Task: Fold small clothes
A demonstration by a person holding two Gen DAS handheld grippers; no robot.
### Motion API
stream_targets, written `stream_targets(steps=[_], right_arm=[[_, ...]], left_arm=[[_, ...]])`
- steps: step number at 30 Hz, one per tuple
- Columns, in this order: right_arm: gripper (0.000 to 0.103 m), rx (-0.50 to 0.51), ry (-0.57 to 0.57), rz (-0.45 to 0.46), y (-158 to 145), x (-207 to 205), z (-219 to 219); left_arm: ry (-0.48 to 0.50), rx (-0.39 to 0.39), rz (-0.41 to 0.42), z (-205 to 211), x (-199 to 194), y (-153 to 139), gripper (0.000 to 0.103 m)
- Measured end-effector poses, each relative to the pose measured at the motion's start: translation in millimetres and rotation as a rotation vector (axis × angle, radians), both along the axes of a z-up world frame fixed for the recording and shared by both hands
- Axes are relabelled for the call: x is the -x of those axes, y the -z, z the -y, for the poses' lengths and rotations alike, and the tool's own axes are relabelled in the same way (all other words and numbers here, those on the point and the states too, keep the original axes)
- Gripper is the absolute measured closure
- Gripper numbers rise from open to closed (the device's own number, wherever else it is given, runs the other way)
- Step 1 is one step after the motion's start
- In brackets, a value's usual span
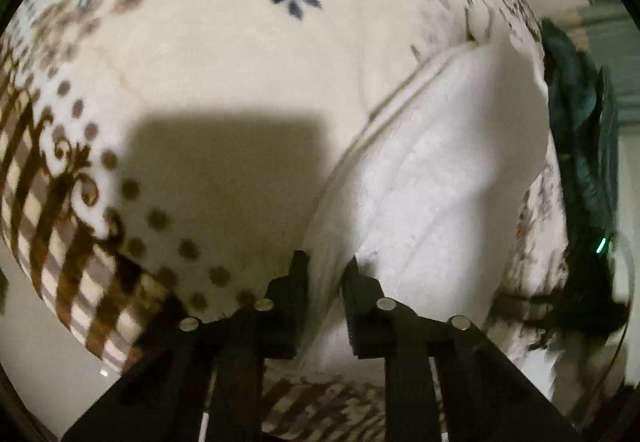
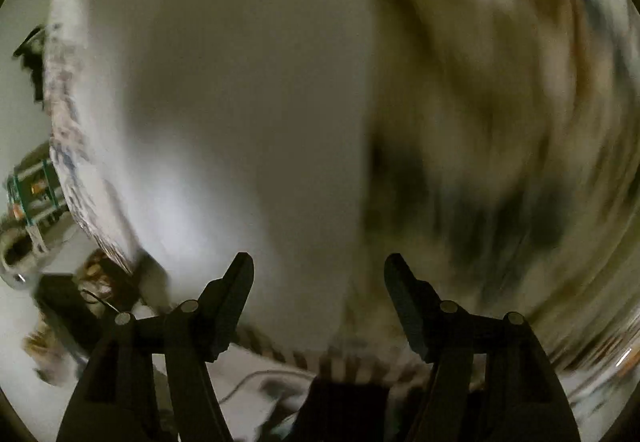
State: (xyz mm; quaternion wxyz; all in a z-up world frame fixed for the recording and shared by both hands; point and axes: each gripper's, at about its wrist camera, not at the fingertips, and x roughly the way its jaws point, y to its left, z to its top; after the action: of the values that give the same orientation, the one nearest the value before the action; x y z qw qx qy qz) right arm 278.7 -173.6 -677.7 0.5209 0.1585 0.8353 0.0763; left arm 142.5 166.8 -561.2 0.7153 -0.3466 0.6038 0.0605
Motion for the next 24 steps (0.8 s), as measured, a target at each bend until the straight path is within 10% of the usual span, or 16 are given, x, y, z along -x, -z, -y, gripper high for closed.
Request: stream_targets(steps=[1, 2, 16, 22, 24], right_arm=[[0.058, -0.030, 0.038, -0.012, 7, 15, 5], [0.096, -0.050, 0.069, 0.003, 11, 29, 8], [0.100, 0.017, -0.043, 0.091, -13, 117, 6], [0.091, -0.045, -0.018, 0.079, -1, 100, 10], [0.041, -0.062, 0.002, 0.076, -6, 89, 22]], left_arm=[[0.015, -0.027, 0.000, 3, -1, -3, 0.095], [0.022, -0.040, 0.001, 4, -1, -6, 0.096], [-0.066, 0.016, 0.003, -13, 18, -7, 0.096], [-0.009, 0.091, -0.043, -11, 13, 3, 0.074], [-0.022, 0.091, -0.033, -11, 14, -12, 0.062]])
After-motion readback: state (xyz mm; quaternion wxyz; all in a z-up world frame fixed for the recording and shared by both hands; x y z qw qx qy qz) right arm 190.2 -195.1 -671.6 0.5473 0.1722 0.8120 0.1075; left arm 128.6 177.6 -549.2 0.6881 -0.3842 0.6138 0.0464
